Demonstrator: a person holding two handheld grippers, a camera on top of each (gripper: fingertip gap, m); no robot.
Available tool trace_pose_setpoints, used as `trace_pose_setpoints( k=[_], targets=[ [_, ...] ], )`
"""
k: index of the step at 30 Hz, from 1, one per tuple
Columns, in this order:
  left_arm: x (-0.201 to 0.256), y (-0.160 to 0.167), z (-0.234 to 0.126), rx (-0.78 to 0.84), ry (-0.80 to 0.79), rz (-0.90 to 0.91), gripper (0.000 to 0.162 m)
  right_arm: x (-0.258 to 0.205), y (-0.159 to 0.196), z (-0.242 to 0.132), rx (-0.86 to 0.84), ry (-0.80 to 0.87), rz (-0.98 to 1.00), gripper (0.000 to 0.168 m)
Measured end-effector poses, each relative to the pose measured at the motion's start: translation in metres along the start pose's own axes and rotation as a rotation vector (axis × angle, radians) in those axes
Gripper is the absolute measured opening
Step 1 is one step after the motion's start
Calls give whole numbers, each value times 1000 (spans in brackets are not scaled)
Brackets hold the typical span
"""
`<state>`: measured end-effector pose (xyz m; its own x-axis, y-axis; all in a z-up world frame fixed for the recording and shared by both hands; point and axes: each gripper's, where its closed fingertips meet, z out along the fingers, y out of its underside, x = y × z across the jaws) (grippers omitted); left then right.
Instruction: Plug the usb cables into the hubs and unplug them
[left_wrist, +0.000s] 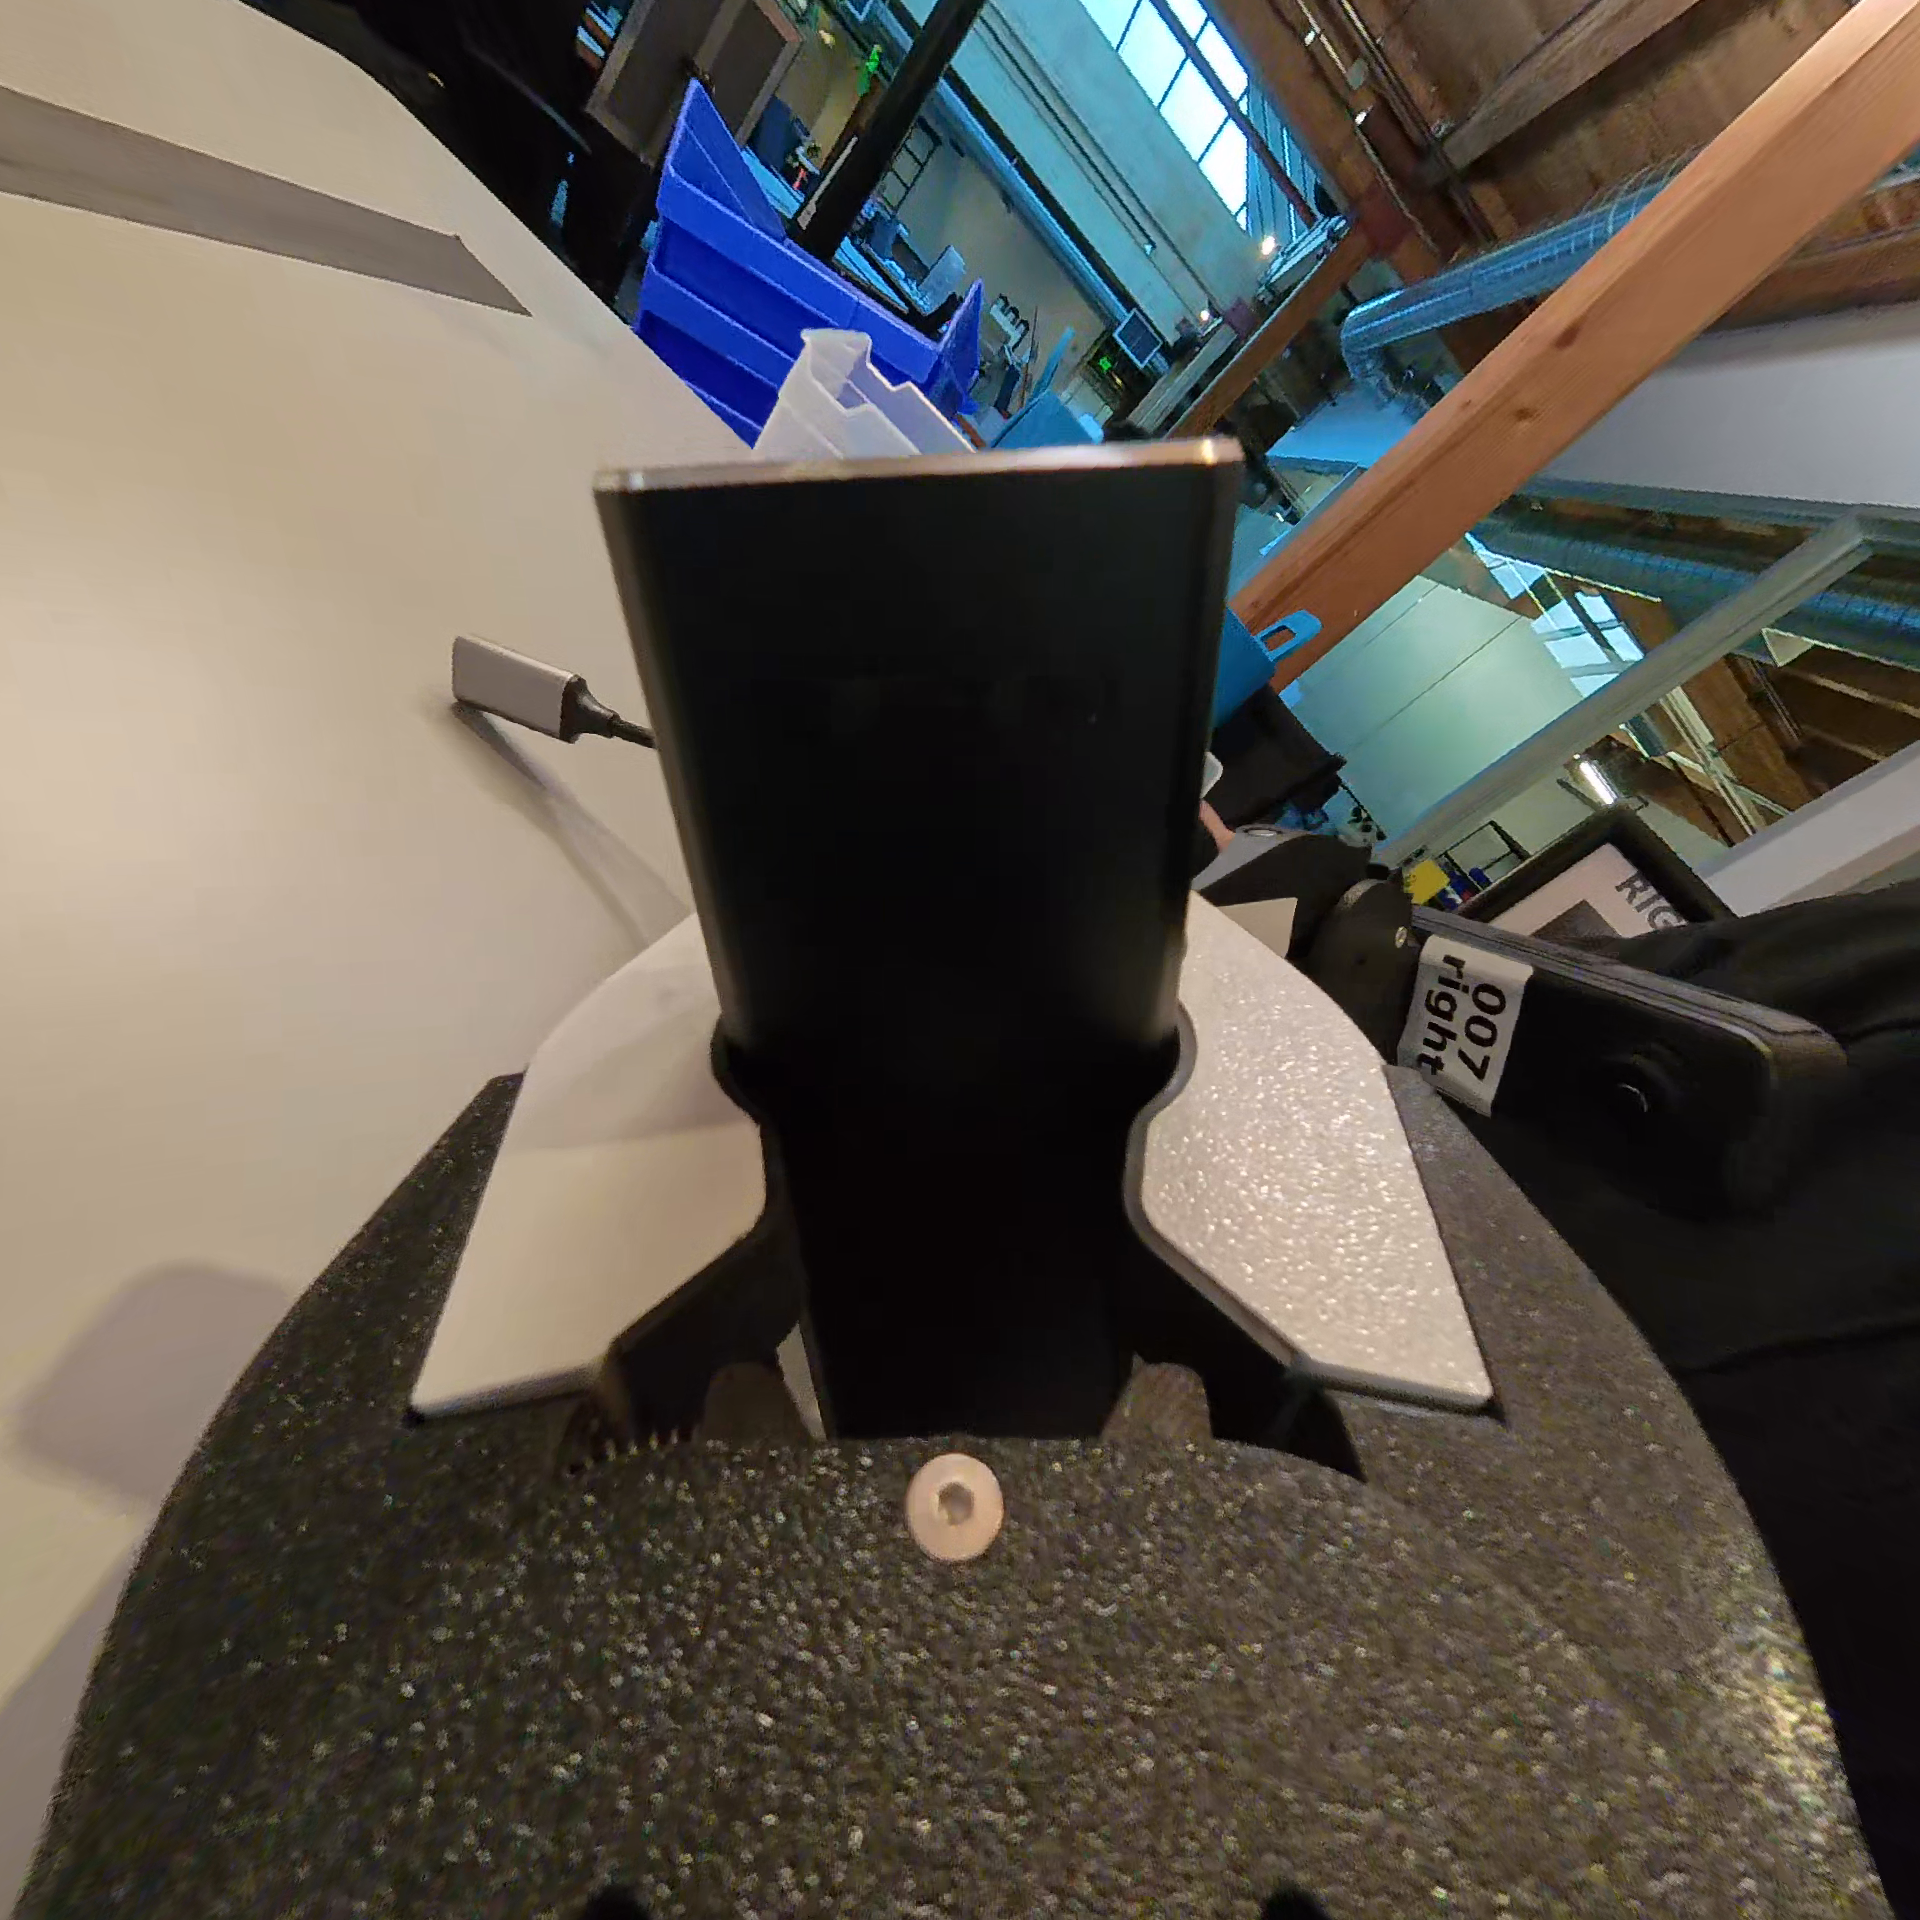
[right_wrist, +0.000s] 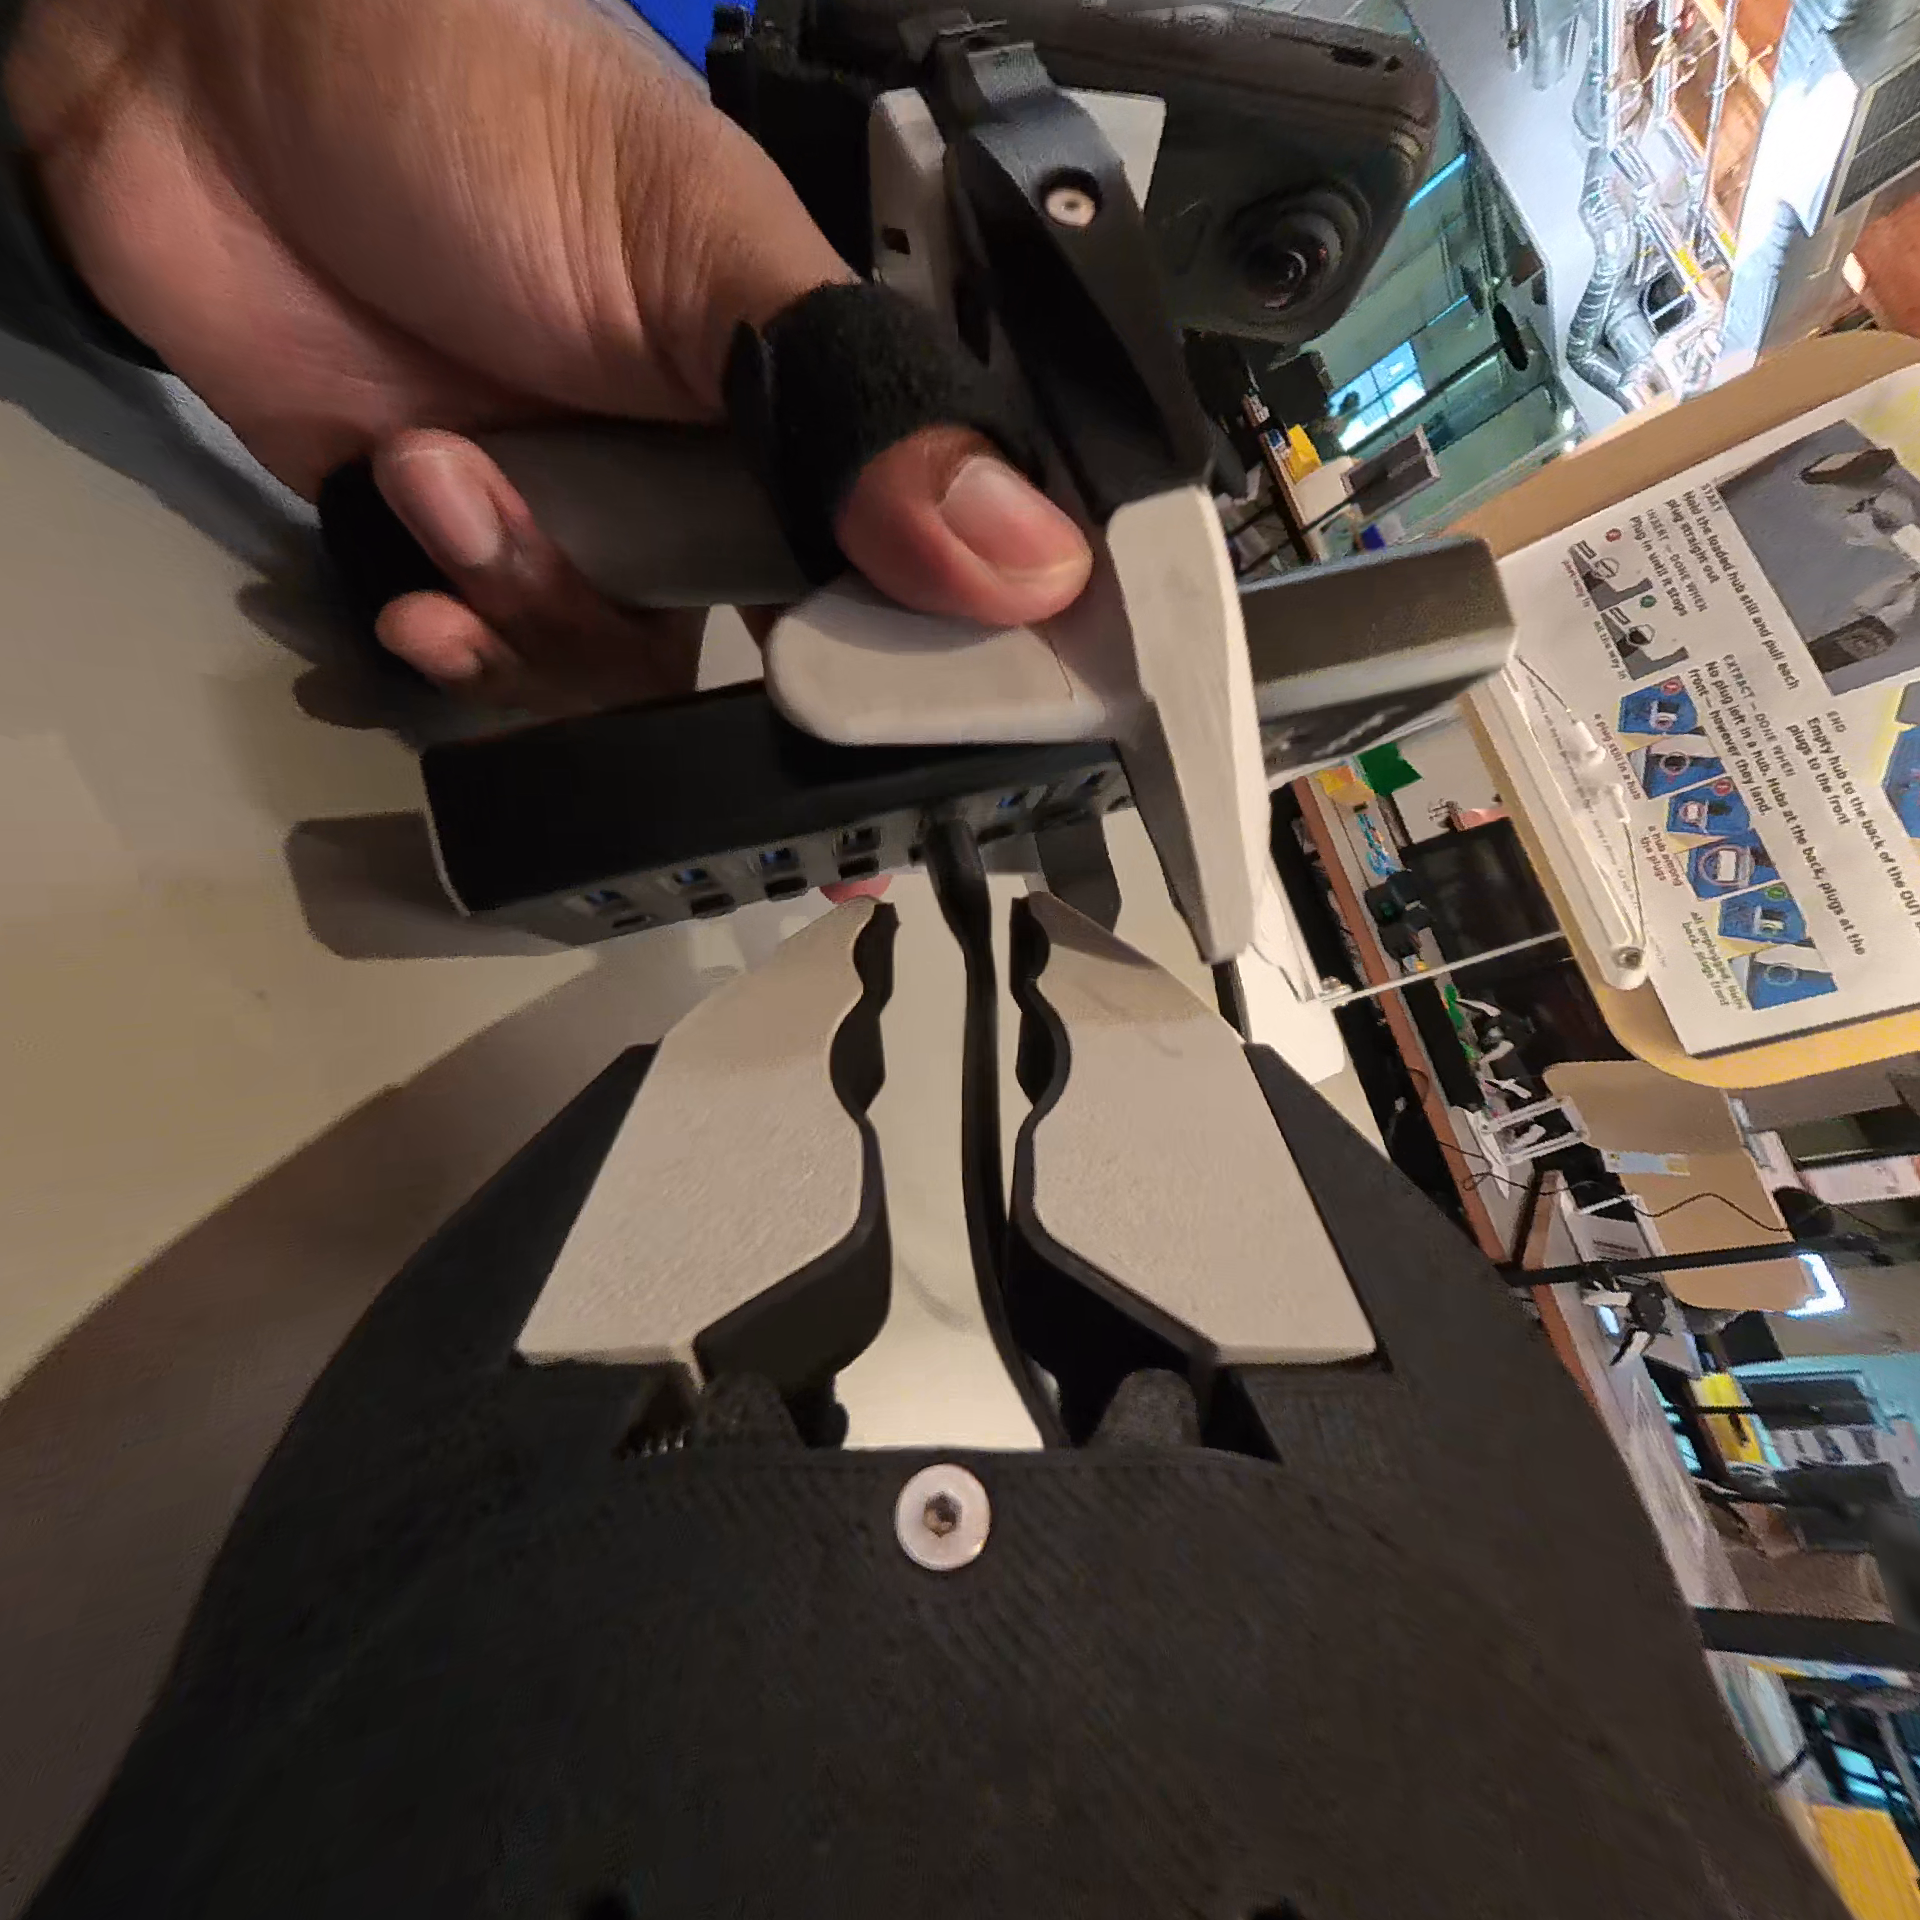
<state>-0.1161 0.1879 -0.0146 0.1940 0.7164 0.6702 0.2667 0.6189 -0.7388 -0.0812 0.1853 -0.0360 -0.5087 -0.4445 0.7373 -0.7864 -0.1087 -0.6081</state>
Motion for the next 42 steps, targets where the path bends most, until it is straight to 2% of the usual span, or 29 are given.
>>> trace_pose_setpoints(
  k=[5, 11, 16, 21, 30, 34, 39, 42],
  targets=[
    [-5, 7, 3, -30, -34, 8, 71, -6, 2, 6, -27, 8, -56, 8],
    [-2, 6, 4, -56, -55, 64, 72, -2, 4, 2, 12, -93, 61, 7],
    [6, 9, 6, -65, 49, -17, 72, -4, 1, -6, 45, -110, -18, 6],
    [23, 2, 7, -52, 123, 11, 72, 5, -8, -18, 176, -229, 226, 6],
    [15, 14, 10, -139, 75, 18, 72, 0, 1, -18, -15, -97, -126, 5],
    [17, 14, 11, -145, 56, 52, 72, 0, 2, -20, 56, -169, -25, 6],
    [23, 14, 9, -151, 120, 40, 72, 1, -3, -22, 49, -150, -72, 5],
    [31, 14, 9, -169, 142, 130, 72, 1, -5, -25, 142, -235, 69, 6]
  ],
)
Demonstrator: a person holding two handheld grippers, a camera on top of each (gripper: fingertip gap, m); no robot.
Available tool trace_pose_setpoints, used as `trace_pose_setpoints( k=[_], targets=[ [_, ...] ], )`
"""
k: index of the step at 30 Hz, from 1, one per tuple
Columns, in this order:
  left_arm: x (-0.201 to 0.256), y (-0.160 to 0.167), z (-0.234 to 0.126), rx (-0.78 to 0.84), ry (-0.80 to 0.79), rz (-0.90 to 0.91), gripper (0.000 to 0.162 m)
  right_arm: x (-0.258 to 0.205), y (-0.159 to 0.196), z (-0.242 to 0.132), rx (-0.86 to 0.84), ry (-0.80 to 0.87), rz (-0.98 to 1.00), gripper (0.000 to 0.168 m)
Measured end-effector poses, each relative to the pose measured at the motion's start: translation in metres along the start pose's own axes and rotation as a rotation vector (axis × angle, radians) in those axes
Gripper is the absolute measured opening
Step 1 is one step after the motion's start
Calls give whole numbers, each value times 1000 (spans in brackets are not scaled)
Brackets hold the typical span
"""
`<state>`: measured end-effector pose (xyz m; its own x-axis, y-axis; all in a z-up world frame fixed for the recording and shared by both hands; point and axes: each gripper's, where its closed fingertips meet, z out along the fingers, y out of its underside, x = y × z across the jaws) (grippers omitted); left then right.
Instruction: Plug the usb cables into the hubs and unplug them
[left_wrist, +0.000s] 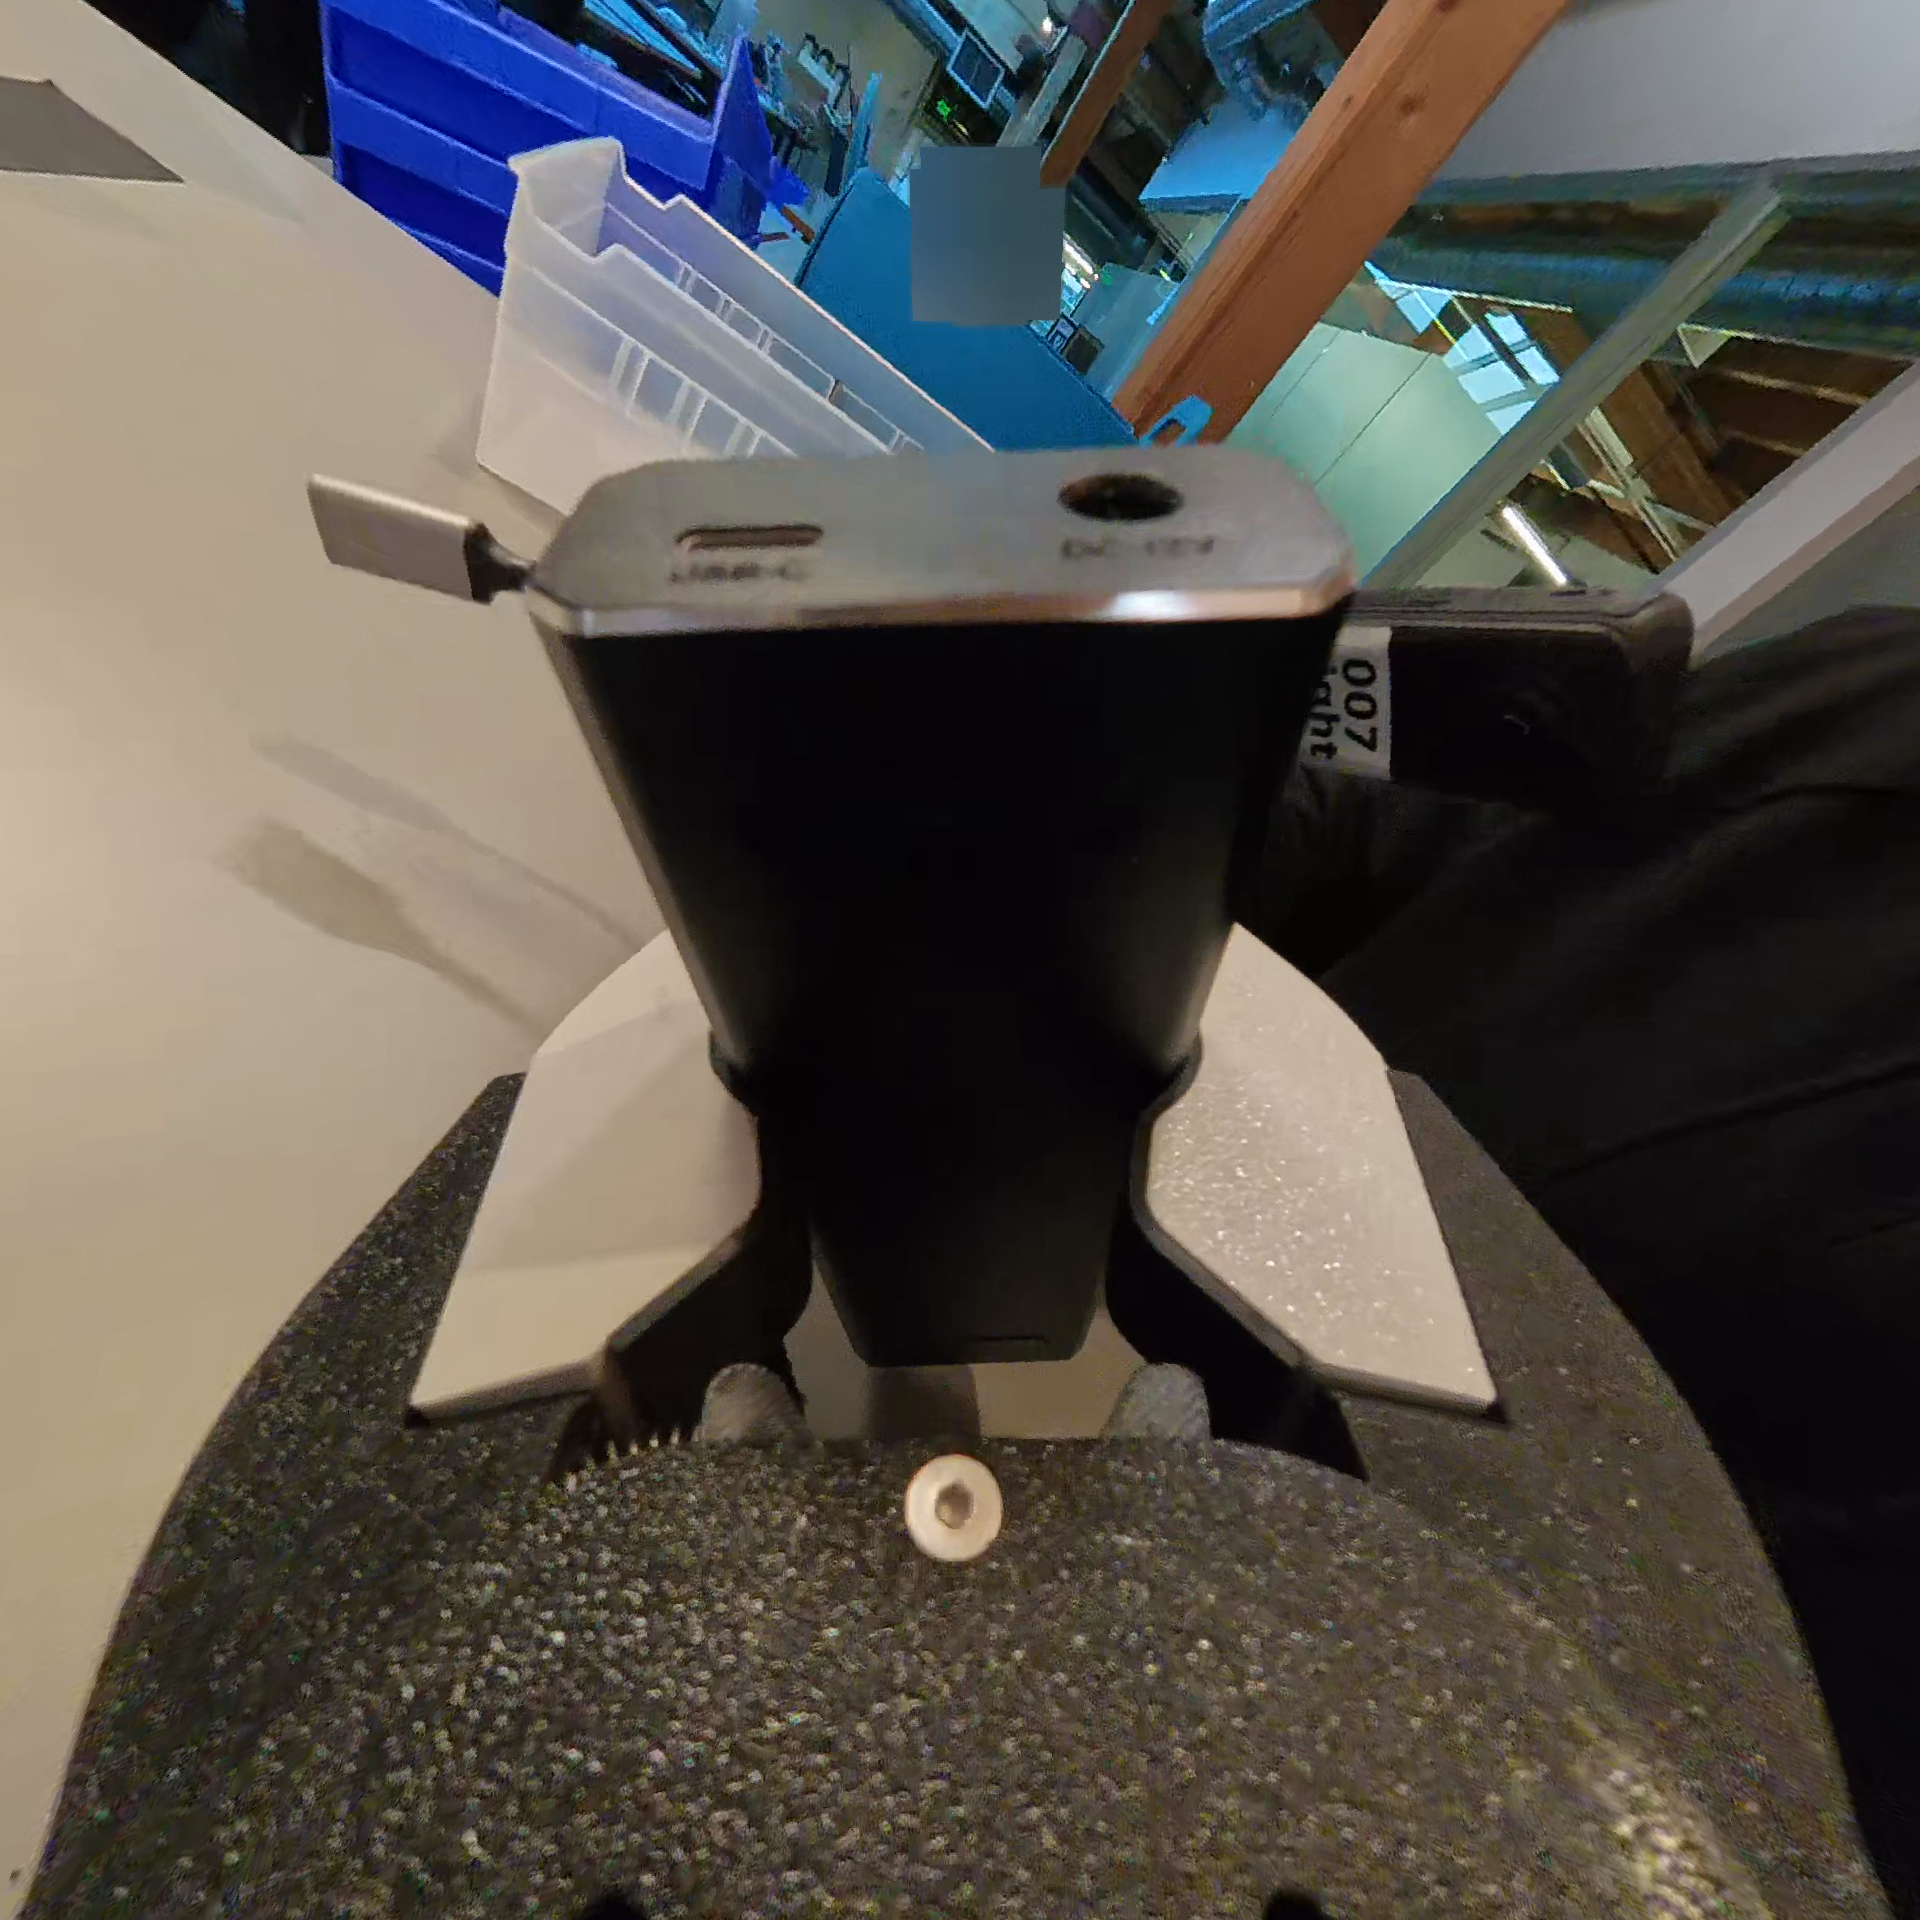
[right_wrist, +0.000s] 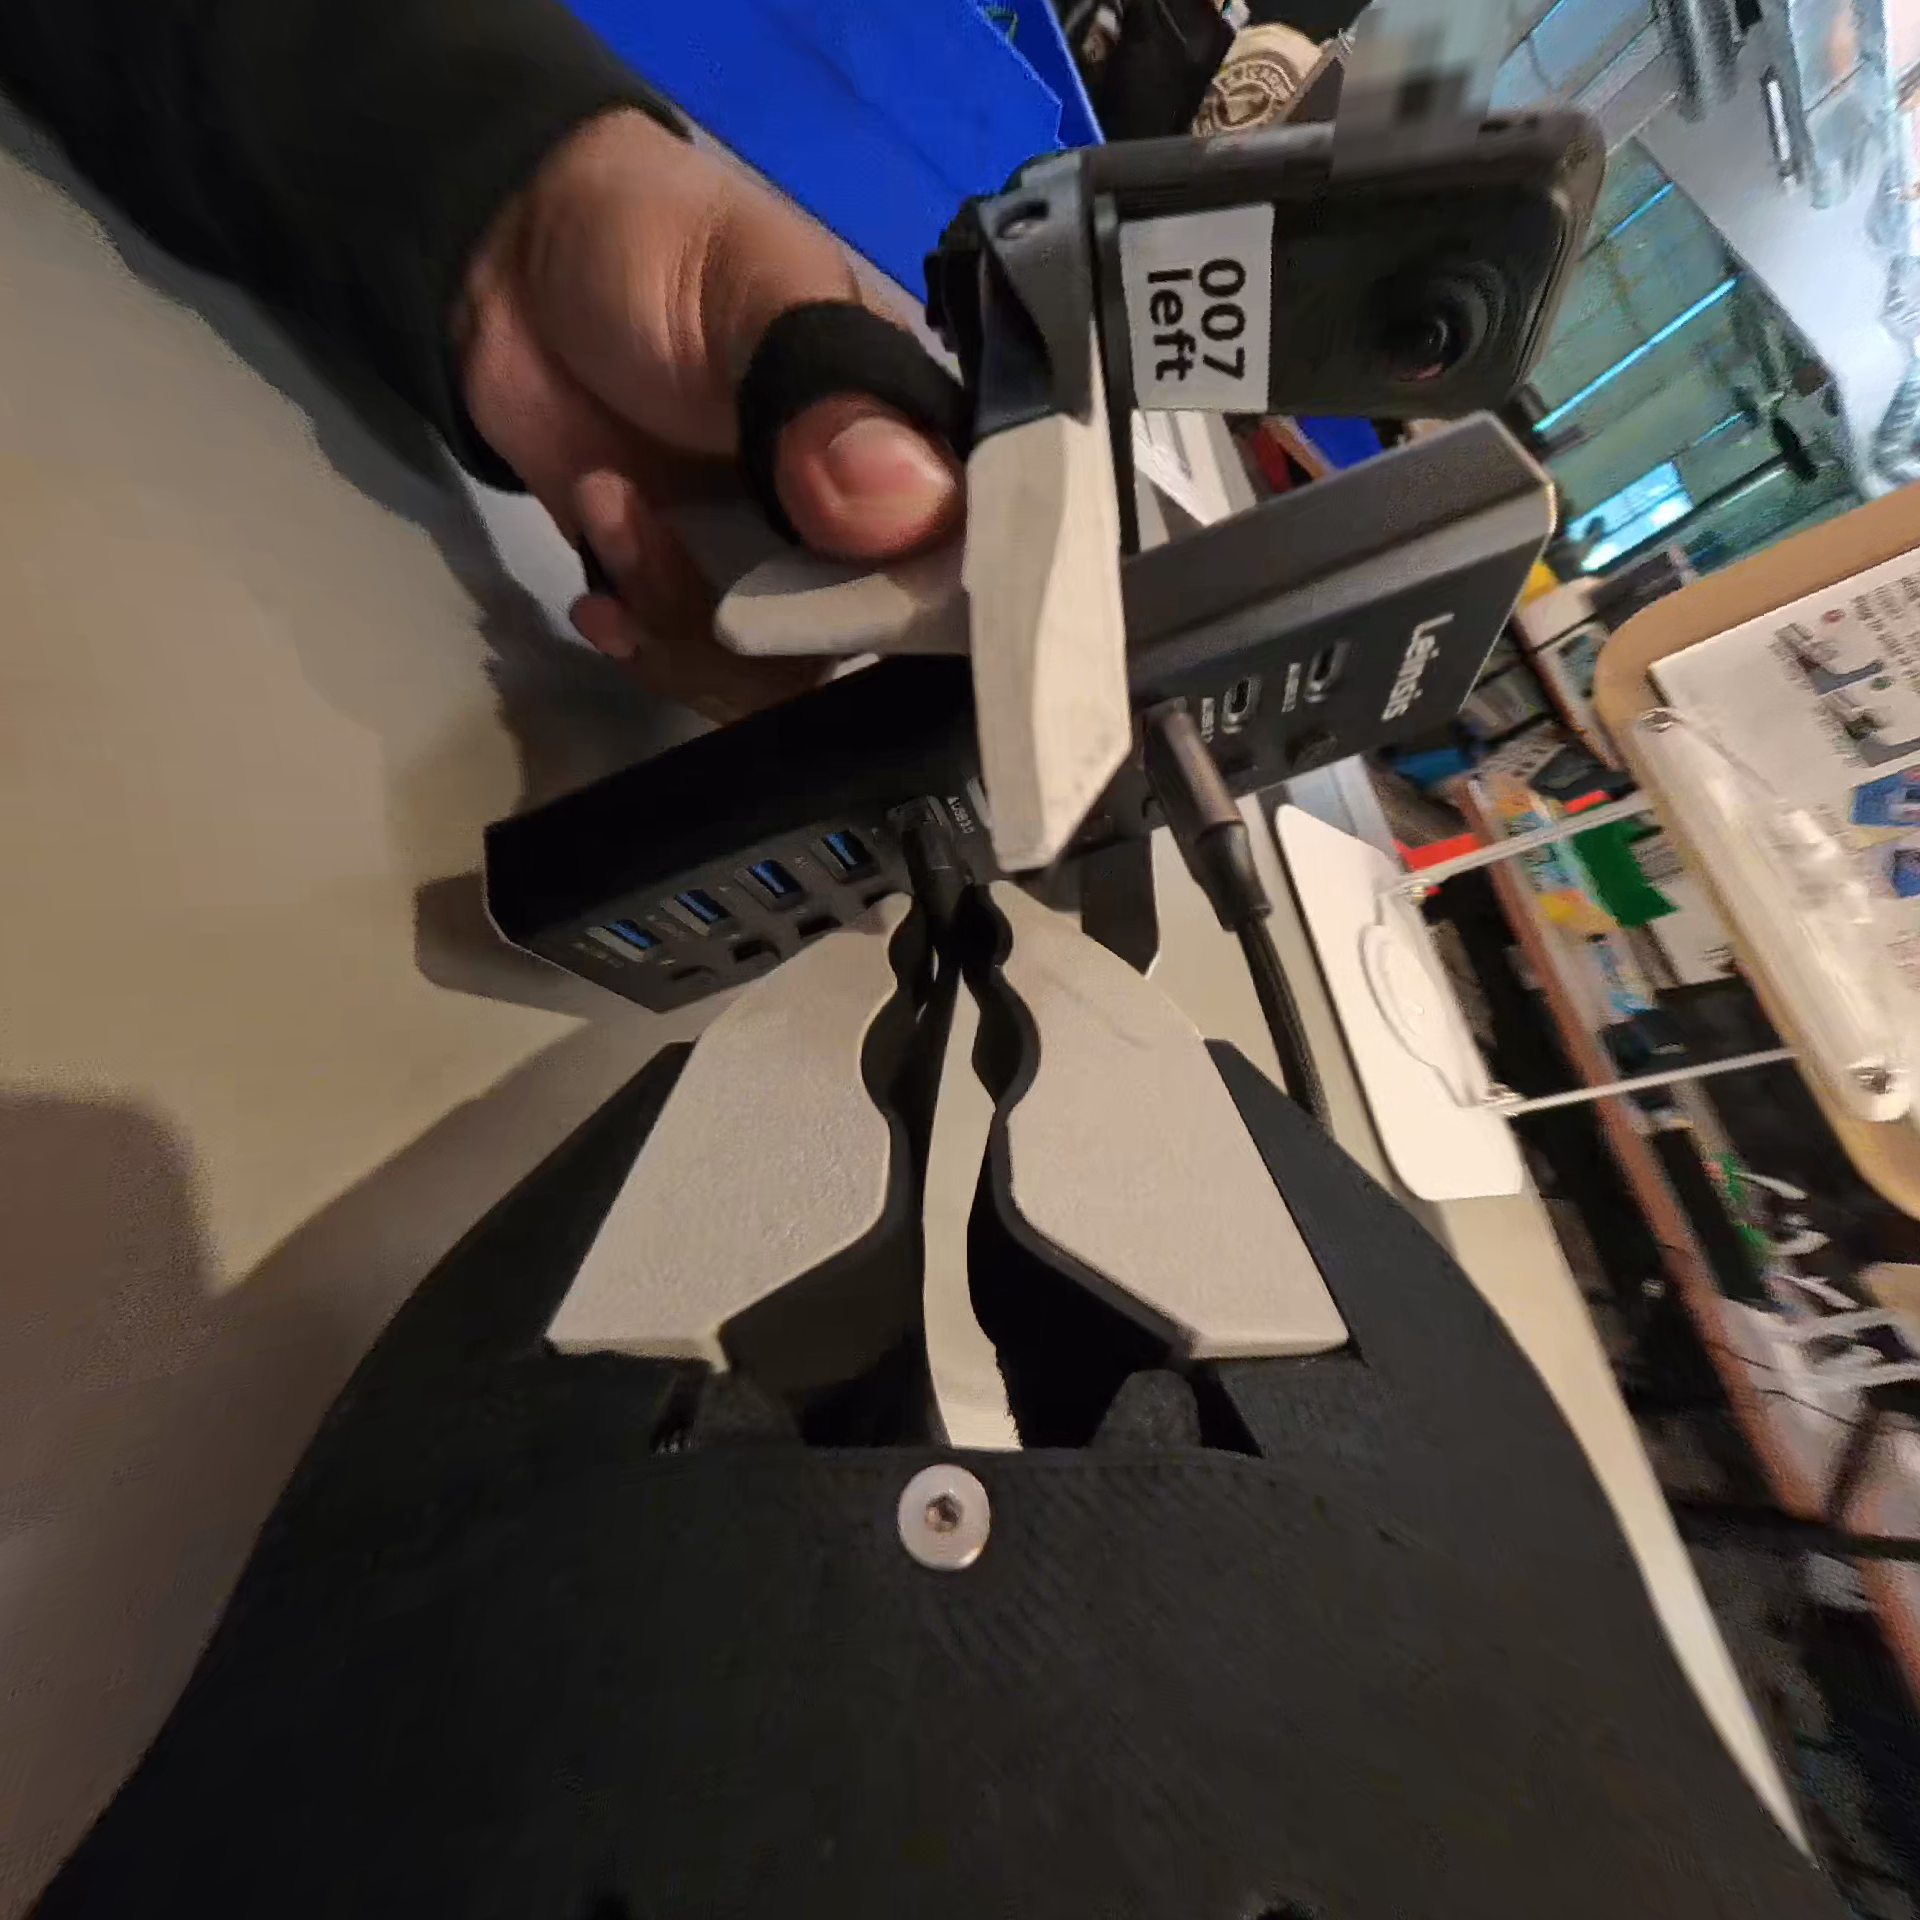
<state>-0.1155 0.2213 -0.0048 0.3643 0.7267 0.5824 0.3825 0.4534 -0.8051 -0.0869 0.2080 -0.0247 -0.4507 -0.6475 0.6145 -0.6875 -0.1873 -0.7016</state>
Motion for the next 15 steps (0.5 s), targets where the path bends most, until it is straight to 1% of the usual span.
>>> trace_pose_setpoints(
  k=[2, 4, 6, 9, 10, 13, 15],
  targets=[
    [0, -3, -2, 17, 23, -13, 72, 2, -2, 0, -19, 17, -9, 5],
    [0, 0, -3, 12, 54, -39, 72, 1, -3, 0, -79, 63, -88, 4],
    [-1, 4, -1, -11, 34, -20, 72, -2, -1, -1, -96, 59, -132, 4],
    [4, -1, 1, -6, 52, -4, 72, 1, 0, -5, 2, -16, -17, 5],
    [6, -2, -1, -15, 61, 16, 72, 2, -3, -5, 1, -11, -10, 5],
    [12, -2, -6, -20, 113, 20, 72, 1, -13, -5, -52, 36, -59, 5],
    [6, 2, -6, -35, 68, 28, 72, 4, -4, -8, -79, 33, -101, 5]
  ],
)
